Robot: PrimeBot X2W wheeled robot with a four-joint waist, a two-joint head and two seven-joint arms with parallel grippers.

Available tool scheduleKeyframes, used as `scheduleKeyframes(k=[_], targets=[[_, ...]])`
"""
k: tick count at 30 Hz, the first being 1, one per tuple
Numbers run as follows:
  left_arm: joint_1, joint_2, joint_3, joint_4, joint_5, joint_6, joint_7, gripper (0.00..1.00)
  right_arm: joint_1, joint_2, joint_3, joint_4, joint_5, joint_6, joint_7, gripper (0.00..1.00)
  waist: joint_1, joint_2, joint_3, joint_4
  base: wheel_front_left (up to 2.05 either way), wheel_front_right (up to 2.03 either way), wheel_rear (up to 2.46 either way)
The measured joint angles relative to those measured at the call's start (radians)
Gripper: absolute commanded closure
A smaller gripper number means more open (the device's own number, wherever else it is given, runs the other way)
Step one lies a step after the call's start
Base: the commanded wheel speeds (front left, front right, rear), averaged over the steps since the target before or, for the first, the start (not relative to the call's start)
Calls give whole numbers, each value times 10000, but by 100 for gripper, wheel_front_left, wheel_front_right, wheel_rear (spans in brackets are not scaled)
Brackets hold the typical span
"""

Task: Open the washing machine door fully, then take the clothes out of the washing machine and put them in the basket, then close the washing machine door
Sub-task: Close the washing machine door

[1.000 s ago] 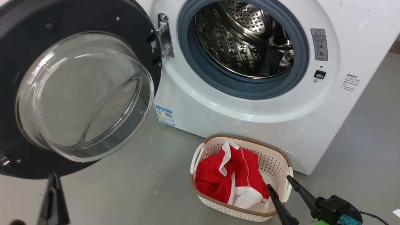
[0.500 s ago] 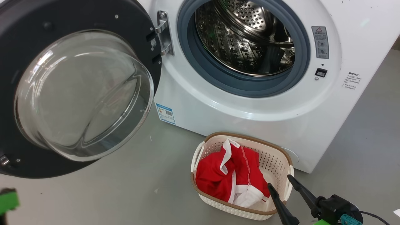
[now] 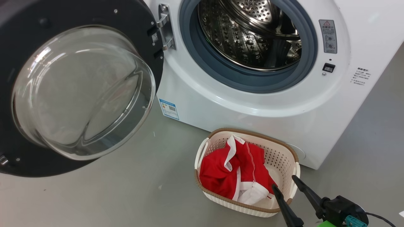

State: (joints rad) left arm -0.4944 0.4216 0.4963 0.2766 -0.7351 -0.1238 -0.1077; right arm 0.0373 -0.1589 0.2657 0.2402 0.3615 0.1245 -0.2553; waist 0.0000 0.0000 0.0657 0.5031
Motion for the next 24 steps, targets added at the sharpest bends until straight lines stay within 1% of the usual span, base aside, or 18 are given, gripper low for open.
scheduleKeyframes(k=[4, 7, 12, 19, 24], targets=[[-839, 604, -136, 1453, -445, 0, 723, 100, -5, -25, -42, -4, -2, 0, 0, 0, 0, 0, 116, 11, 0, 0, 0], [-1501, 794, -280, 2579, -970, 0, 1530, 100, -8, -33, -98, -6, -15, 0, 0, 0, 0, 0, 199, 24, 0, 0, 0], [-2338, 1193, -464, 4176, -1526, 0, 2665, 100, -11, -59, -159, -13, -21, 0, 0, 0, 0, 0, 332, 44, 0, 0, 0], [-3005, 1467, -884, 5753, -1979, 0, 4406, 100, -17, -163, -219, -115, -46, 0, 0, 0, 0, 0, 580, 30, 0, 0, 0], [-3152, 1586, -1014, 6324, -2301, 0, 5262, 100, -74, -226, -215, -146, -98, 0, 0, 0, 0, 0, 799, -61, 0, 0, 0]])
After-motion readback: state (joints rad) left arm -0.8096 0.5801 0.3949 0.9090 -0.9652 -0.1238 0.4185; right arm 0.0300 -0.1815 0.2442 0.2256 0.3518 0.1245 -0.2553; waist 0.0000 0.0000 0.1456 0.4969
